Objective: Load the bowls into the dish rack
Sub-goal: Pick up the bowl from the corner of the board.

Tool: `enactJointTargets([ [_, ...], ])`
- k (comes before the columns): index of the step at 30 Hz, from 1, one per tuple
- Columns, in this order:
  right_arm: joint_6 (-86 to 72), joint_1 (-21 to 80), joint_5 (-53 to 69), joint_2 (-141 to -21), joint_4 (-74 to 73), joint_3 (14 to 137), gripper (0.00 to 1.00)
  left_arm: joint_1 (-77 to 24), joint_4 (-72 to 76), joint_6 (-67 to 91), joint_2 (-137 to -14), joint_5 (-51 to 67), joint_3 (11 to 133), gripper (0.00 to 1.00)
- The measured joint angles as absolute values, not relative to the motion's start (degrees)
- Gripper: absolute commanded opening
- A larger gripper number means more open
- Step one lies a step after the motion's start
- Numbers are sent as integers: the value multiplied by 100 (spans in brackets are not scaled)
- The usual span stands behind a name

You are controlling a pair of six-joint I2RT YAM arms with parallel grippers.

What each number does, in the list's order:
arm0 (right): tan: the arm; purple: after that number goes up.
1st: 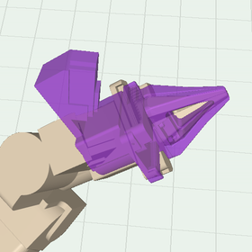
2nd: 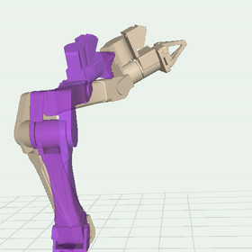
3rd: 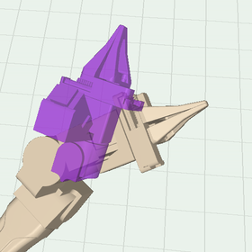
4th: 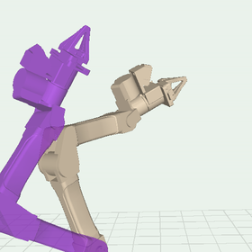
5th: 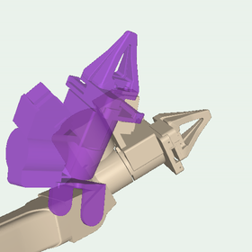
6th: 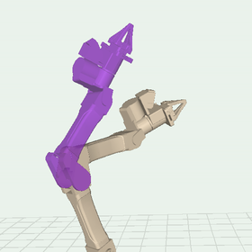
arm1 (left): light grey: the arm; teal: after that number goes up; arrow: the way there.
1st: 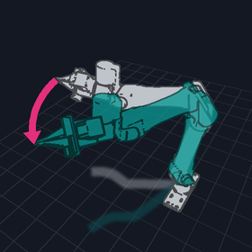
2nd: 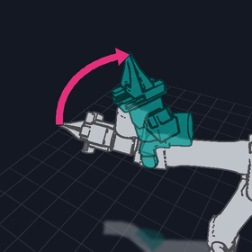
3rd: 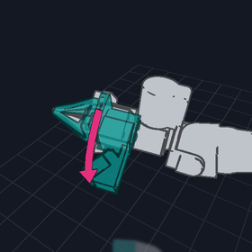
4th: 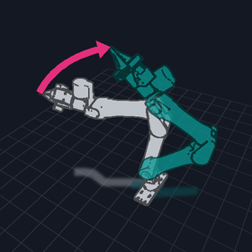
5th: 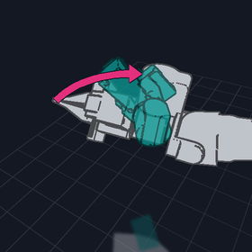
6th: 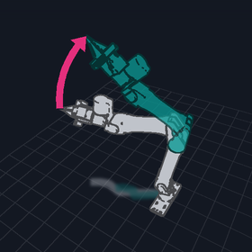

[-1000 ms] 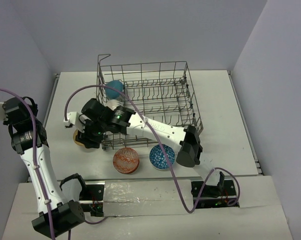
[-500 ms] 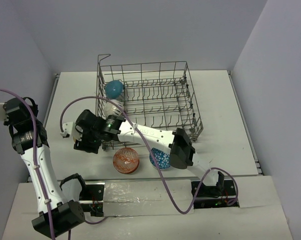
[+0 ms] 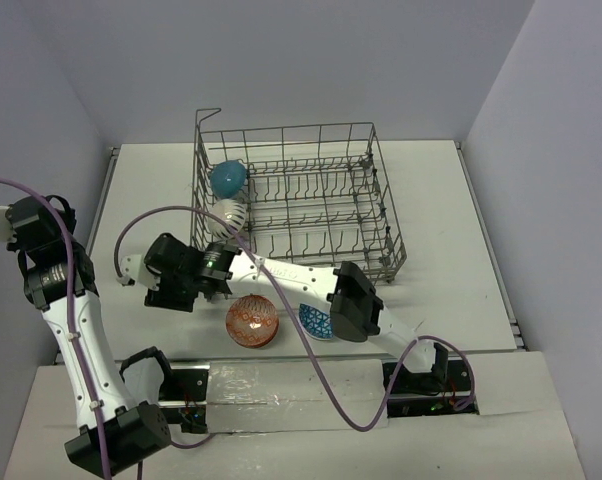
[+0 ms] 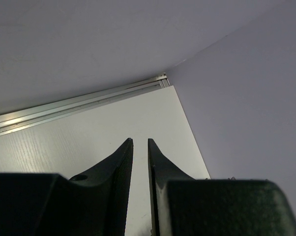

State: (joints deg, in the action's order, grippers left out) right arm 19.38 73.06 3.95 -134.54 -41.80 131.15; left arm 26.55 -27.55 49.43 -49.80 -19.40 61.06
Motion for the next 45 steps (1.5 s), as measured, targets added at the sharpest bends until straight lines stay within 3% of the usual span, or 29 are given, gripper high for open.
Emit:
enactJointTargets([
  [9, 2040, 7456, -139, -13655, -3970, 13115, 66, 2661, -2724, 4943, -4967, -1920, 6095, 23],
  [22, 2257, 7592, -825, -13970, -3468, 13120, 77, 2665, -2722, 4943, -4969, -1828, 6062, 23],
  [45, 2375, 7636, -1372, -14331, -3328, 13174, 80, 2670, -2711, 4943, -4969, -1721, 6020, 23],
])
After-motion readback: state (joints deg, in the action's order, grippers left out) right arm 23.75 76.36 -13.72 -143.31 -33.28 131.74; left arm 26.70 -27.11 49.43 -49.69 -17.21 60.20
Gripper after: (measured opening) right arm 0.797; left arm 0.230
